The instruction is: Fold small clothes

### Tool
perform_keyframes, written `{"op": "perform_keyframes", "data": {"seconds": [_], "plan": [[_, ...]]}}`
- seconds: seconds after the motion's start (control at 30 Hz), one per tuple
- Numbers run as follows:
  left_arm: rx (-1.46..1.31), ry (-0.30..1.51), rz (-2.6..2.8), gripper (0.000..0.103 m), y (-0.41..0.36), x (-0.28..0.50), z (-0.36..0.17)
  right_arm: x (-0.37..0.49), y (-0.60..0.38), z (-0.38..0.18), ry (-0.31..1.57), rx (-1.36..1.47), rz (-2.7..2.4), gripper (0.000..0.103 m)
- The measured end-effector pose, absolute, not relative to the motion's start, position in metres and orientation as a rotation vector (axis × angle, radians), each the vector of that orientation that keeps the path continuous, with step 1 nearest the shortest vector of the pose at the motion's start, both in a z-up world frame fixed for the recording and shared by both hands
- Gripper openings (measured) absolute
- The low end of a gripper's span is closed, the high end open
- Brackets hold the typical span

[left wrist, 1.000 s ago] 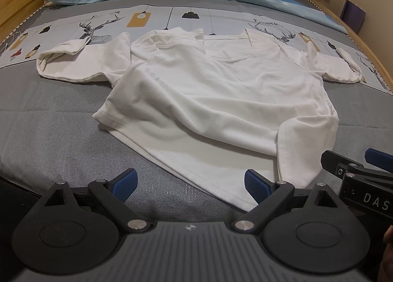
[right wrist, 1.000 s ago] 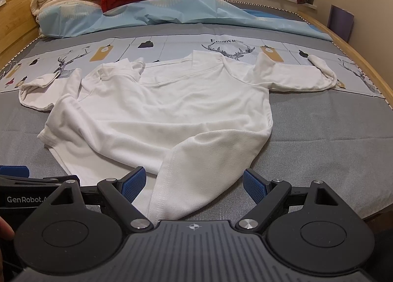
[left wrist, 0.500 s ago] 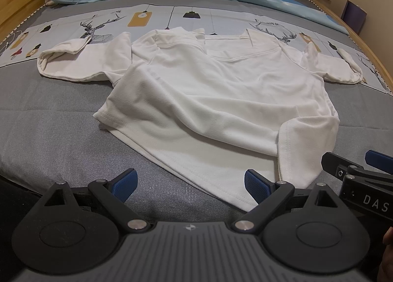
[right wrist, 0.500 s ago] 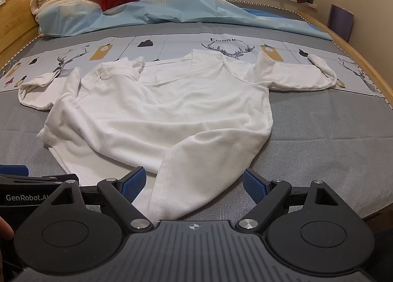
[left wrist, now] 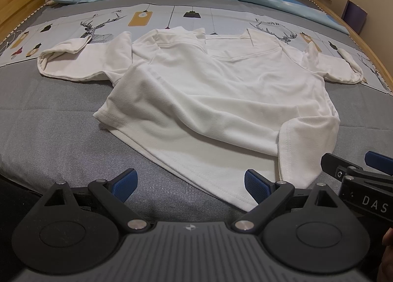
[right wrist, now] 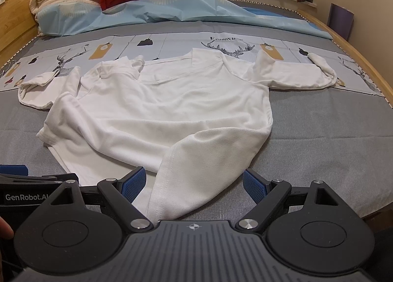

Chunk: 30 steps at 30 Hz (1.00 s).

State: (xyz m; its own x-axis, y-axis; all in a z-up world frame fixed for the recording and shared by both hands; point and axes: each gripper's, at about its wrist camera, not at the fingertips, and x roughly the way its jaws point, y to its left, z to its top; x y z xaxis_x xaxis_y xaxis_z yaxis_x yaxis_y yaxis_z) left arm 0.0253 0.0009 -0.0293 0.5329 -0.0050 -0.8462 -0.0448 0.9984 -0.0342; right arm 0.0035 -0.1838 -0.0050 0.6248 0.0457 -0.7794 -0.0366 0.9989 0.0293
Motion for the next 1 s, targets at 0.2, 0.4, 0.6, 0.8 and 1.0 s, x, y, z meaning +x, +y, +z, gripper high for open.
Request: {"op": "perform_keyframes", "data": {"seconds": [0.2,0.4,0.6,0.8,1.0], "plan": [[-0.045,0.985,0.035,0.096,0.003,0.025,-0.027,0.005,-0.185,-0.009,0.909,0.029,0.043,0.087],[-0.028,0.891,0.082,0.089,0.008,0.031,-0.008,0.017,-0.196,0.001,0.889,0.08,0.013,0.086],[-0.081,0.888,0.024,0.03,0.025,0.068,0.017,0.048,-0.231,0.027,0.814,0.21,0.027,0.039],[-0.083,0.891,-0.039,0.023,0.04,0.155,0.025,0.13,-0.26,0.033,0.771,0.193,0.03,0.032],[-0.161,0.937,-0.055,0.023,0.068,0.247,-0.009,0.22,-0.271,-0.012,0.844,0.162,0.057,0.036]]}}
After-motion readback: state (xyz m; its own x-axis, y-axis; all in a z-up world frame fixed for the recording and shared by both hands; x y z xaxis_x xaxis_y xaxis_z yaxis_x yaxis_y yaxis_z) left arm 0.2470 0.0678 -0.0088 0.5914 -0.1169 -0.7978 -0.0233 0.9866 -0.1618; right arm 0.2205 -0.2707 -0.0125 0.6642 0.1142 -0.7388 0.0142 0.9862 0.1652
